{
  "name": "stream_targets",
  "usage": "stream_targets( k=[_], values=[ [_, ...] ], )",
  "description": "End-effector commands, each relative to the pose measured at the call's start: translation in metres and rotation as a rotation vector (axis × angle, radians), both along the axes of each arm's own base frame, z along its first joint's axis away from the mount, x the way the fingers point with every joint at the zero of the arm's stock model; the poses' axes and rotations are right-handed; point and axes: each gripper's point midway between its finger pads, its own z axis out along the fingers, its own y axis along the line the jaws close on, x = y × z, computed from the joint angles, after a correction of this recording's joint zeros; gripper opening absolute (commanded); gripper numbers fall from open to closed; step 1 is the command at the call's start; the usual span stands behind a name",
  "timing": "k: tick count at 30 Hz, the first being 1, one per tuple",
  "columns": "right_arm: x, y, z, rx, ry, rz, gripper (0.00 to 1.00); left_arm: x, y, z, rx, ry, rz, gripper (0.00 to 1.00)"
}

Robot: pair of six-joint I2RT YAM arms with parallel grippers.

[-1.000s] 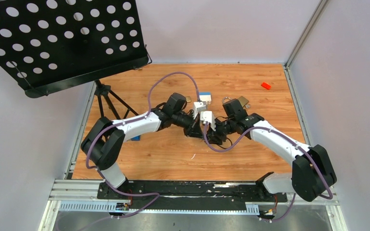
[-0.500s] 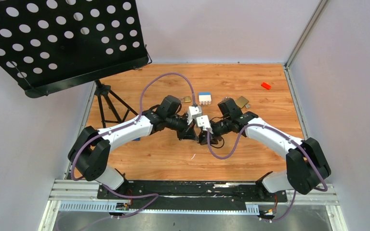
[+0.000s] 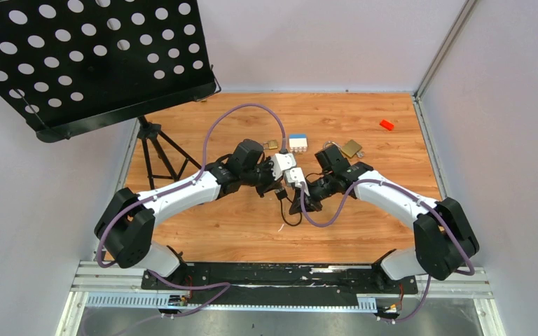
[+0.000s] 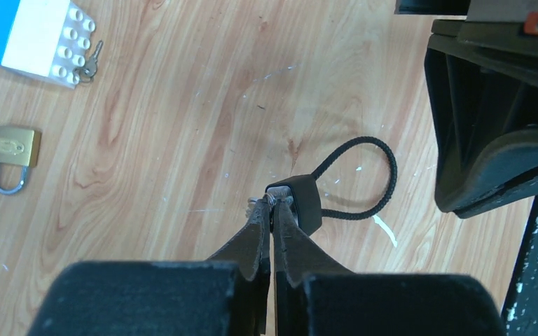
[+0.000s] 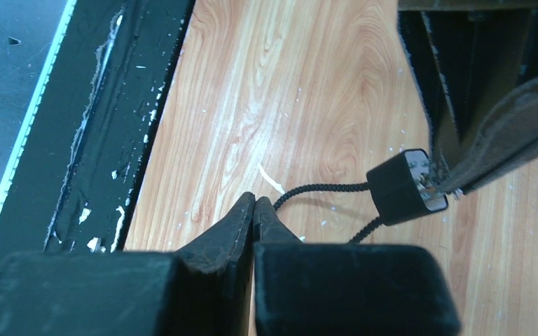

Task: Unlock with the key

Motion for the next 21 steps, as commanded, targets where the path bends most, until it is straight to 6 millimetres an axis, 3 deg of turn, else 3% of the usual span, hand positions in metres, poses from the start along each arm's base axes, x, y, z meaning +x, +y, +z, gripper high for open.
stream_targets(
  k=[1,3,6,8,14,21],
  values=[
    [0.057,0.000,0.021,-0.010,-0.024,-0.288,0.03,-0.054,-0.037,0.019,-0.074,-0.015,-0.257,0.00],
    [0.069,-0.004,0.025,-0.001,-0.080,-0.377,0.12,-0.047,-0.037,0.024,-0.133,0.072,-0.180,0.00],
    [0.087,-0.011,0.029,0.009,-0.147,-0.490,0.54,-0.033,-0.036,0.028,-0.205,0.213,-0.082,0.00],
    [0.093,-0.012,0.031,0.009,-0.162,-0.528,0.68,-0.025,-0.037,0.030,-0.251,0.323,-0.041,0.00],
    [0.101,-0.013,0.022,-0.028,-0.165,-0.591,0.73,-0.017,-0.044,0.028,-0.328,0.520,0.045,0.00],
    [0.096,-0.016,0.013,-0.072,-0.115,-0.601,0.75,-0.002,-0.040,0.025,-0.359,0.528,0.180,0.00]
  ],
)
